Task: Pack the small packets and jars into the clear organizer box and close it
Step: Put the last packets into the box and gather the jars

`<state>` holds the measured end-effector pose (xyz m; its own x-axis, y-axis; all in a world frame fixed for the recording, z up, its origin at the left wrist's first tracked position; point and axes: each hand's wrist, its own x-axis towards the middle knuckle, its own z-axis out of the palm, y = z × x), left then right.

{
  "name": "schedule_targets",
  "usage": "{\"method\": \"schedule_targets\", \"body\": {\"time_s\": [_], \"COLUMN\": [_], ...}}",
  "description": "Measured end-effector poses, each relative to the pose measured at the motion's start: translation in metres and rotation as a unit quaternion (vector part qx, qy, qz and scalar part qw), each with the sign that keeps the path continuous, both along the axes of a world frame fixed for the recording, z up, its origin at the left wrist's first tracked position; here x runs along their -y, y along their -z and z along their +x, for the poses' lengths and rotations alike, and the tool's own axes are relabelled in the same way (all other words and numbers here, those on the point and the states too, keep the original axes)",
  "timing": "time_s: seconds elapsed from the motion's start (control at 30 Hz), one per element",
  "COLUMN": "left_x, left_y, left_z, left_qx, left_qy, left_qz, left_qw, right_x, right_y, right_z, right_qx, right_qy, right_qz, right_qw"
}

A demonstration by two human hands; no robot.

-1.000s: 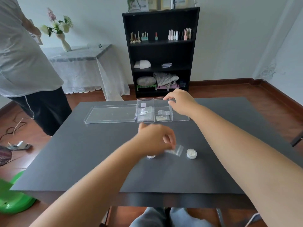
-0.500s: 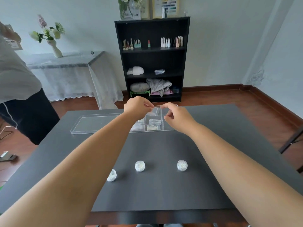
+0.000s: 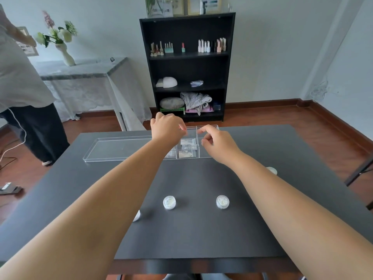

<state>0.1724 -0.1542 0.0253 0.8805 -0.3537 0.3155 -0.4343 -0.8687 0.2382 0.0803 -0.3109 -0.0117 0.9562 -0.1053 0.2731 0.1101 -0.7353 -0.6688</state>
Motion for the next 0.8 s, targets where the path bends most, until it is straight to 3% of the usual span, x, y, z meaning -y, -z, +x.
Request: {"method": "schedule_targets", "body": {"time_s": [0.17,0.37,0.43,0.57,0.8], "left_x": [-0.022,-0.077,-0.094,-0.112,-0.115], "left_y": [-0.009,-0.006,-0.003,0.004,0.013], "left_z": [-0.025,-0.075,-0.092,-0.123,-0.147], "left_qx": [-0.010,-0.080,-0.121,-0.192,-0.214], "left_qy": [0.026,0.068,0.101,0.214,0.241], "left_qz": [-0.075,-0.088,-0.083,-0.029,0.059], "left_qw": [0.997,0.991,0.984,0.957,0.945], "right_x": [-0.003,0.000,0.000,-0.004,0.000], "right_y": [0.001,0.010,0.014,0.021,0.022], "right_z": [-0.018,-0.066,-0.083,-0.109,-0.153], "right_qx": [0.106,0.197,0.168,-0.025,-0.127], "right_qy": [0.030,0.080,0.091,0.046,-0.075], "right_qz": [-0.019,0.003,0.041,0.199,0.196], "right_qw": [0.994,0.977,0.981,0.979,0.969]}}
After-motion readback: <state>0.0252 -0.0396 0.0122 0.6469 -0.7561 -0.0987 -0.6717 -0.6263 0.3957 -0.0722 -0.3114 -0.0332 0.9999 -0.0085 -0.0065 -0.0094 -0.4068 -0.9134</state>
